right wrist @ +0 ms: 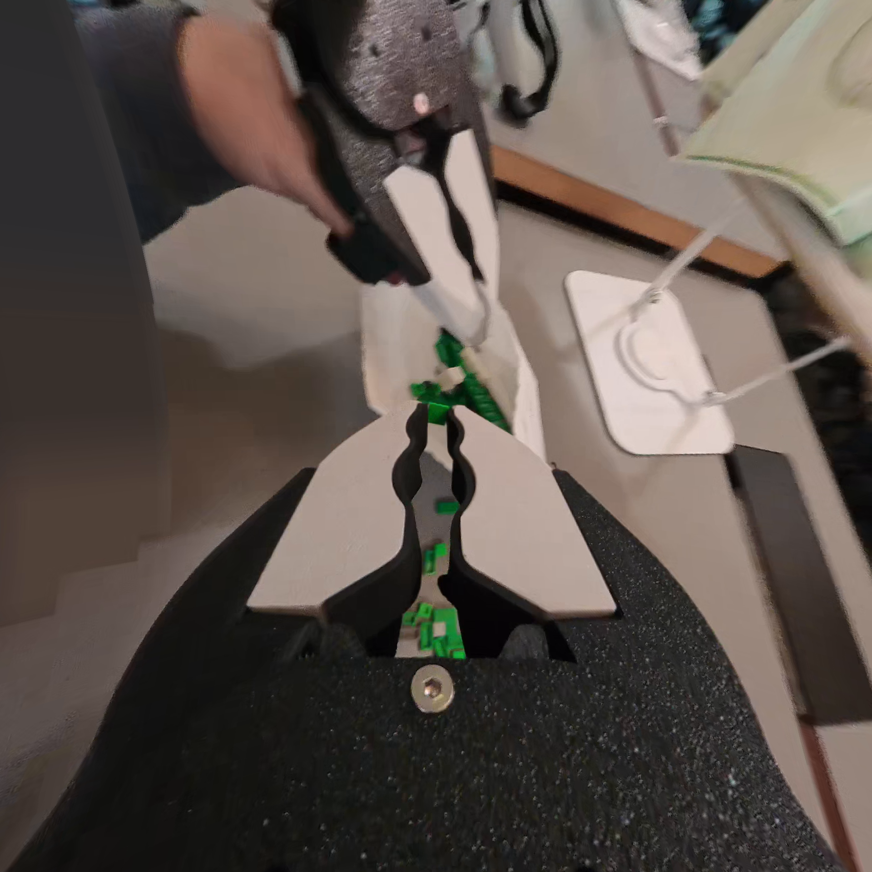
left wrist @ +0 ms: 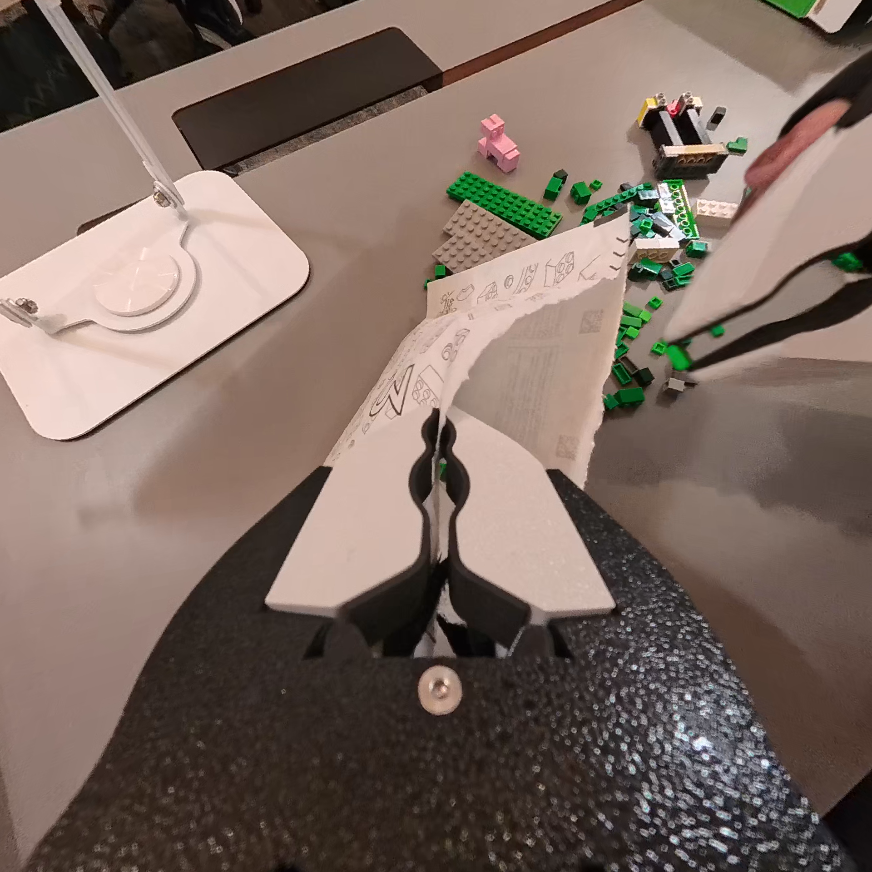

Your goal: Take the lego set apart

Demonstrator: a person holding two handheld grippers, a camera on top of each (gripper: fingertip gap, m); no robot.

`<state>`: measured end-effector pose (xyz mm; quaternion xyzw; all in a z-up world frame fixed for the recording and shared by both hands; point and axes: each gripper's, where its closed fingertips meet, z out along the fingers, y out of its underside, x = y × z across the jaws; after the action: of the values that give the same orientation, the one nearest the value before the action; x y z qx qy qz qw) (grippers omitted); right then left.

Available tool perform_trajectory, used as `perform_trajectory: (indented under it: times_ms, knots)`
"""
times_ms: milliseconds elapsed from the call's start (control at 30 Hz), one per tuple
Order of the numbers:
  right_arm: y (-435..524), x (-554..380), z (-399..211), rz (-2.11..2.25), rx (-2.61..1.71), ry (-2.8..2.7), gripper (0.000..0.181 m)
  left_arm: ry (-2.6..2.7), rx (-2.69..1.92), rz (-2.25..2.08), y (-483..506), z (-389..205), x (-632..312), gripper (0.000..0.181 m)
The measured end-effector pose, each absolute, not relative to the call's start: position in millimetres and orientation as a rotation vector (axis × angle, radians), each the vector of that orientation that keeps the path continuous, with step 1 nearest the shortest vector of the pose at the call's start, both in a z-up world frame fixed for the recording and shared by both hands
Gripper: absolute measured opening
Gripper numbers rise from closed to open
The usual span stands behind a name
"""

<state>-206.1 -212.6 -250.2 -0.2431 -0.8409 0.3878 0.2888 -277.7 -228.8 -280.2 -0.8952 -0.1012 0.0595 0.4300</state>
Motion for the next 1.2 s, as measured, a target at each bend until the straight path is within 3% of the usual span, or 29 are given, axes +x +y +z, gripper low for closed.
perform_trajectory:
  times_ms: [133, 267, 467, 800, 1200]
  knots:
    - [-212, -231, -258, 0.807, -0.659, -2.135, 0.008, -0.248, -2.232, 0.148, -228, -280, -277, 0.0]
    - [-214, -233, -262, 0.784, -0.646, -2.145, 0.025, -0.247, -2.234, 0.153, -228, -280, -276, 0.0]
    - [-183, -216, -236, 0.896, -0.732, -2.095, 0.009, -0.266, -2.229, 0.167, -231, -279, -281, 0.0]
    - [-139, -211, -358, 0.54, -0.959, -2.507, 0.002, -0.282, -2.228, 0.172, -234, -280, -285, 0.0]
    - [-149, -203, -383, 0.531, -0.941, -2.635, 0.003, -0.282, -2.223, 0.168, -235, -279, -285, 0.0]
